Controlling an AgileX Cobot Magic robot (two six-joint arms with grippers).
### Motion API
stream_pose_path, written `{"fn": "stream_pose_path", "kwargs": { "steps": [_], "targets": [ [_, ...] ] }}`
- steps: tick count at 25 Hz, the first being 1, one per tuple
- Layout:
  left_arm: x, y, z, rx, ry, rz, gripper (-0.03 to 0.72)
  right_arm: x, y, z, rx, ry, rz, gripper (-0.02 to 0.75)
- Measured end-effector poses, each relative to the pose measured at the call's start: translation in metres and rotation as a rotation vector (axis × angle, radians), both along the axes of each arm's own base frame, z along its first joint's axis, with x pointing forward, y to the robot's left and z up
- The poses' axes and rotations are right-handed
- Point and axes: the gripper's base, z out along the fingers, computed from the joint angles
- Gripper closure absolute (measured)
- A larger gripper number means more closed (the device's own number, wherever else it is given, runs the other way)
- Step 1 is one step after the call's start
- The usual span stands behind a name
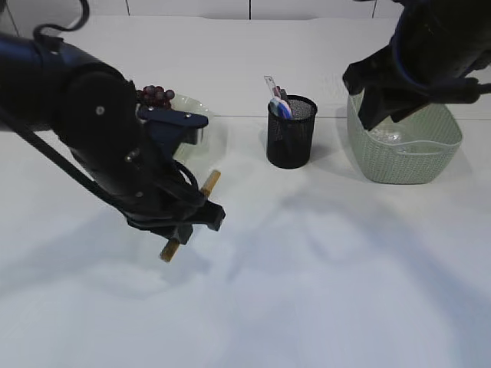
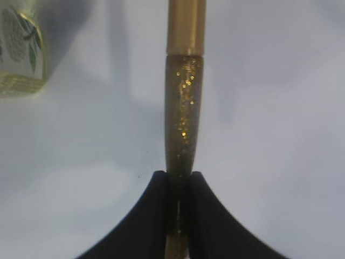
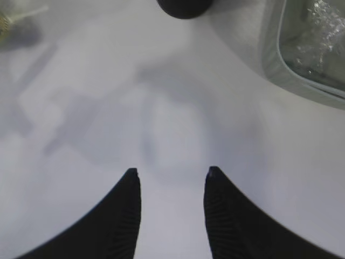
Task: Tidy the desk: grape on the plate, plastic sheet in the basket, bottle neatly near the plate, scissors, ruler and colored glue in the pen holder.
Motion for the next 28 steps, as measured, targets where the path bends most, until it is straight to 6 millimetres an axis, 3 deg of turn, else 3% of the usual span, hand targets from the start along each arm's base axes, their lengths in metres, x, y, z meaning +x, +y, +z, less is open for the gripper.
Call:
{"fn": "stream_pose_path", "kwargs": {
  "steps": [9,13,21,28],
  "targets": [
    [-0.004,0.0,0.062,-0.17,-0.168,-0.025,0.644,0.007,0.02,0.01,0.287,-0.073,-0.039,0.352],
    [-0.004,-0.002,0.081,-0.238,-0.209,-0.013,0.645,0.009,0.028,0.016,0.421,-0.093,-0.071,0.351],
    [-0.001,-0.012,0.098,-0.369,-0.223,0.017,0.645,0.01,0.039,0.026,0.614,-0.089,-0.103,0.351],
    [-0.004,-0.016,0.099,-0.427,-0.185,0.016,0.645,0.012,0.043,0.031,0.699,-0.11,-0.12,0.35]
  ]
}}
